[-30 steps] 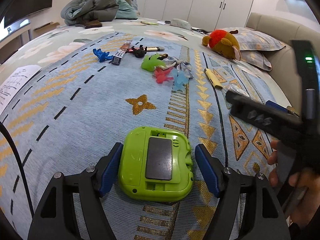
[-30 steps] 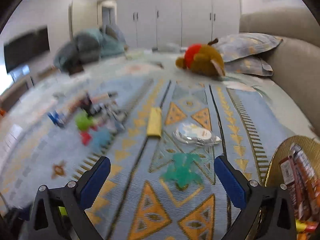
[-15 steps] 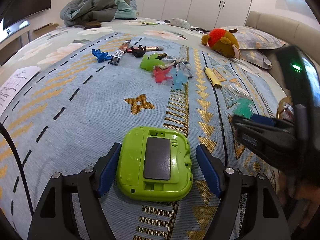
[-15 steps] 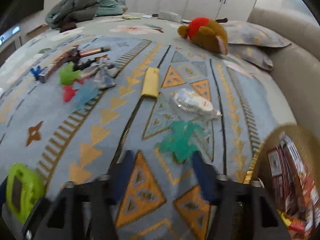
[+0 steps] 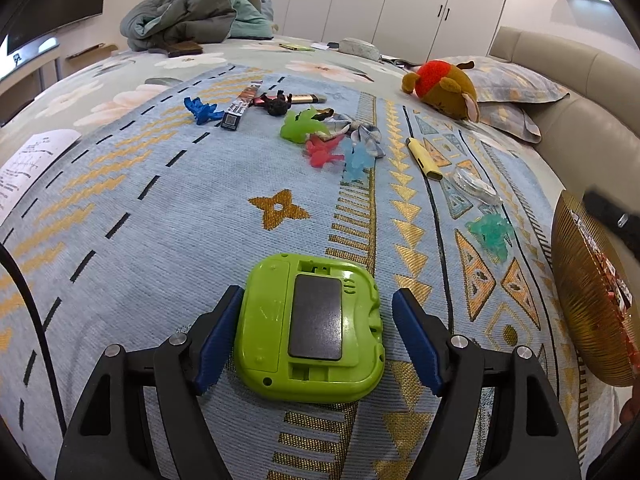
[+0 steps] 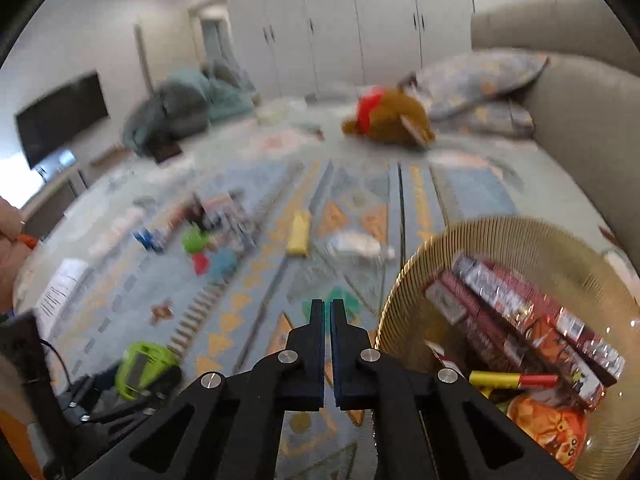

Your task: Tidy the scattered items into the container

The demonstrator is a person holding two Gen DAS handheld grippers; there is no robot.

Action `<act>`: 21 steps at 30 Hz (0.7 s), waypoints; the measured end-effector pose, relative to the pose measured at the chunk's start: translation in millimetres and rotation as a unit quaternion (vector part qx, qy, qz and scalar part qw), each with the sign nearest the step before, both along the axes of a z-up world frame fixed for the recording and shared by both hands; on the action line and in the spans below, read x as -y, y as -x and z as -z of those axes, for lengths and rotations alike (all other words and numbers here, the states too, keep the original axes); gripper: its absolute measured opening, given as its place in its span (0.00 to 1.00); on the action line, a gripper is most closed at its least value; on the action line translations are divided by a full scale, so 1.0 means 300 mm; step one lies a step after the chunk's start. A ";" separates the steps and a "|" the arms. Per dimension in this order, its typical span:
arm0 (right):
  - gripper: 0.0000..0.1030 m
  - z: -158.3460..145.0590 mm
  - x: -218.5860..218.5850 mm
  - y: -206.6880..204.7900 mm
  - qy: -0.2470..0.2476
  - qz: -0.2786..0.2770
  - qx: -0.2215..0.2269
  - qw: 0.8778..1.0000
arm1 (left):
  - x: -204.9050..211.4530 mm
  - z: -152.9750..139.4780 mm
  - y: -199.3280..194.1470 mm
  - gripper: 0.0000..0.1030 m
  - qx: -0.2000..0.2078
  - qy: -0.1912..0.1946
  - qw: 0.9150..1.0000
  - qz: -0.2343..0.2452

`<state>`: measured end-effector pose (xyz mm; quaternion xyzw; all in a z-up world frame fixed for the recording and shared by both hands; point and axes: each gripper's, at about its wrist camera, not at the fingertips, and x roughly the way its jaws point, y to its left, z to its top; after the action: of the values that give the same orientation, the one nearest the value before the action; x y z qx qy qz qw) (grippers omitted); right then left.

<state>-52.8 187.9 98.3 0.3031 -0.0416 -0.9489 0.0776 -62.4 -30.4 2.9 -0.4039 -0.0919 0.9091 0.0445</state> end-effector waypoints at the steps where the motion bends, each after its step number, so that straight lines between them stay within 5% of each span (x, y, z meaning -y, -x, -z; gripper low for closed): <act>1: 0.11 -0.006 0.018 -0.003 0.005 -0.021 -0.009 1.000 | -0.001 0.000 0.000 0.72 0.000 0.001 1.000 0.000; 3: 0.55 0.010 0.081 0.016 0.004 -0.066 0.011 0.998 | 0.001 0.000 0.001 0.72 0.000 0.001 1.000 0.000; 5: 0.73 0.050 0.155 0.051 -0.002 -0.086 0.030 0.996 | 0.002 0.000 0.002 0.72 0.000 -0.003 1.000 0.000; 12: 0.81 0.201 0.282 0.207 -0.151 0.017 0.054 0.987 | 0.005 0.000 -0.001 0.72 -0.001 -0.005 1.000 0.001; 16: 0.90 0.309 0.312 0.333 -0.261 0.035 0.120 0.957 | 0.004 0.001 0.002 0.72 0.000 -0.004 1.000 0.002; 18: 0.98 0.308 0.296 0.361 -0.257 0.042 0.126 0.957 | 0.002 -0.001 0.001 0.72 -0.001 -0.004 1.000 0.002; 21: 0.93 0.298 0.252 0.374 -0.200 0.047 0.155 0.966 | 0.002 -0.001 0.001 0.72 0.000 -0.004 1.000 0.002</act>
<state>-165.0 112.3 8.9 0.4538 0.1239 -0.8817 -0.0366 -62.8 -31.0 3.2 -0.4039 -0.0943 0.9087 0.0476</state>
